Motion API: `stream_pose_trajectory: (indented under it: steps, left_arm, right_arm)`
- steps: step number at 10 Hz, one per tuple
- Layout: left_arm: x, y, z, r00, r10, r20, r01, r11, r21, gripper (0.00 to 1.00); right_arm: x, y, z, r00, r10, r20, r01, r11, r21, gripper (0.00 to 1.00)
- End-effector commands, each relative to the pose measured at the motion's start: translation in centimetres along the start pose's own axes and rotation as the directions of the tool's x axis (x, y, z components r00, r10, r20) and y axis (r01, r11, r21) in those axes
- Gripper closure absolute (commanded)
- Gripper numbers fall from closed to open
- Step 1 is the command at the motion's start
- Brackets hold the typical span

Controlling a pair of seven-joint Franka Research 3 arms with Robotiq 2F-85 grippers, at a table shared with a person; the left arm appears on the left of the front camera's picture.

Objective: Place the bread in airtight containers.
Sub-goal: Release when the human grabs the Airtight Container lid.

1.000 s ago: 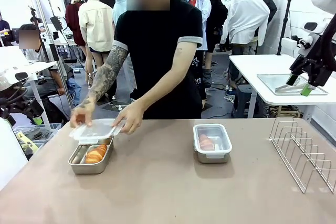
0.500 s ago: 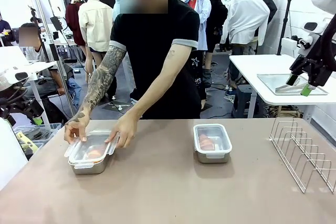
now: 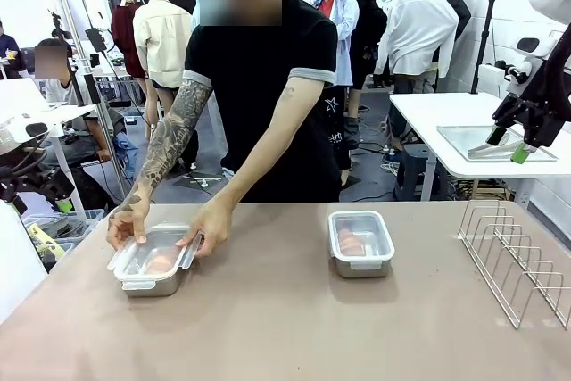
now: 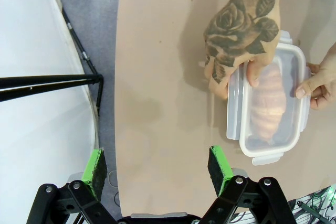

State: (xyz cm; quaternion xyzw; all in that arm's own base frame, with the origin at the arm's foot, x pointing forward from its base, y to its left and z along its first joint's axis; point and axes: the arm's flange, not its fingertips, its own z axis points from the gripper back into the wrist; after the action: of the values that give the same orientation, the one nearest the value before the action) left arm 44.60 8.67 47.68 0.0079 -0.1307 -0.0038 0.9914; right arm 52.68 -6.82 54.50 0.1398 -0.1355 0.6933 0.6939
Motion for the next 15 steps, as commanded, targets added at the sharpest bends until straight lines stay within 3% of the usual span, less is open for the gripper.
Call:
stream_pose_trajectory:
  steps: [1, 15]
  left_arm:
    - [-0.13, 0.14, 0.13, 1.0, -0.015, -0.002, 0.015, 1.0, -0.005, 0.0]
    - [-0.13, 0.14, 0.13, 1.0, -0.015, -0.002, 0.015, 1.0, -0.005, 0.0]
  right_arm:
    - [-0.02, -0.32, 0.2, 1.0, 0.013, 0.003, -0.013, 1.0, 0.012, 0.0]
    - [-0.02, -0.32, 0.2, 1.0, 0.013, 0.003, -0.013, 1.0, 0.012, 0.0]
